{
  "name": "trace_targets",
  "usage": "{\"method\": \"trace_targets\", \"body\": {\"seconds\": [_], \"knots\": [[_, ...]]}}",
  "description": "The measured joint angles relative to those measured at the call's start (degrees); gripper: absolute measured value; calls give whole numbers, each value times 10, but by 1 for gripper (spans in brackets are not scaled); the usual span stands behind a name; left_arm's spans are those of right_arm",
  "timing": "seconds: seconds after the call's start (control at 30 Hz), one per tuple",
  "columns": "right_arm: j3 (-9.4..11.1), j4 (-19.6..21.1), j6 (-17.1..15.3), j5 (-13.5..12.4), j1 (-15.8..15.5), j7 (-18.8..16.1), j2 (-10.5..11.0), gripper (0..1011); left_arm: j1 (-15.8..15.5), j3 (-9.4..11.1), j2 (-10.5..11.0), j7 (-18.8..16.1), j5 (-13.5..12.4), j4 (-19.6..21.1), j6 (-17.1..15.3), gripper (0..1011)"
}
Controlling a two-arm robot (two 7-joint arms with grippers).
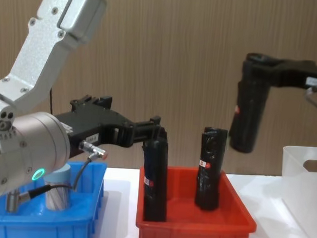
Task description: Pick the cotton swabs from the blue box and place them into the white box.
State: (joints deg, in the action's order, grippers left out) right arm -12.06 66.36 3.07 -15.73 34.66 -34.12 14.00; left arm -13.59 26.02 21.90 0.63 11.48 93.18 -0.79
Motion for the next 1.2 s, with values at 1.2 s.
{"method": "trace_targets", "body": {"seconds": [1.2], "knots": [[64, 112, -78, 22, -94, 196, 77, 512, 0, 0, 0, 0, 0, 0, 0, 1004]]}}
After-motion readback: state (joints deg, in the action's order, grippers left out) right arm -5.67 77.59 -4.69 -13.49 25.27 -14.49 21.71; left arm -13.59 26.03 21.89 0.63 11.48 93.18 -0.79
